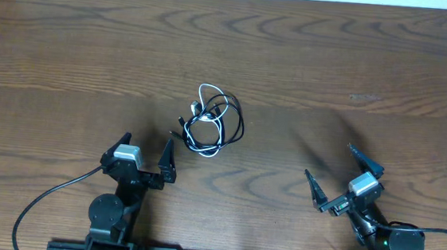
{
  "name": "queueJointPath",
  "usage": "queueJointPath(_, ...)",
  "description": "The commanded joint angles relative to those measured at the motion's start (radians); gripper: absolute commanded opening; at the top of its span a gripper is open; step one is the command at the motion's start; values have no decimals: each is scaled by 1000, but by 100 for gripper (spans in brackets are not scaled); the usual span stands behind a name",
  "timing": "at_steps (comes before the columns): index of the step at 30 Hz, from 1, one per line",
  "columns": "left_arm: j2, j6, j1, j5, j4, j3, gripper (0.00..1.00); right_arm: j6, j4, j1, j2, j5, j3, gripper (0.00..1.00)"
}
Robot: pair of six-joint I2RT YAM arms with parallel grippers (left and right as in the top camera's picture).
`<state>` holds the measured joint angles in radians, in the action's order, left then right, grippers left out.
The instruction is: Untangle cables
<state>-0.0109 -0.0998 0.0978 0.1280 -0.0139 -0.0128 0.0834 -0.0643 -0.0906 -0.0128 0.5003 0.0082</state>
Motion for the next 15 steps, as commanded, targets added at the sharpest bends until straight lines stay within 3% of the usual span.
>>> queueJointPath(1, 0, 10, -6, 18, -45, 9, 99, -16, 5, 5, 2, 8, 23, 99)
queueJointPath(15, 0, 10, -6, 18, -45, 9, 100, -16, 8, 5, 2, 7, 23, 99)
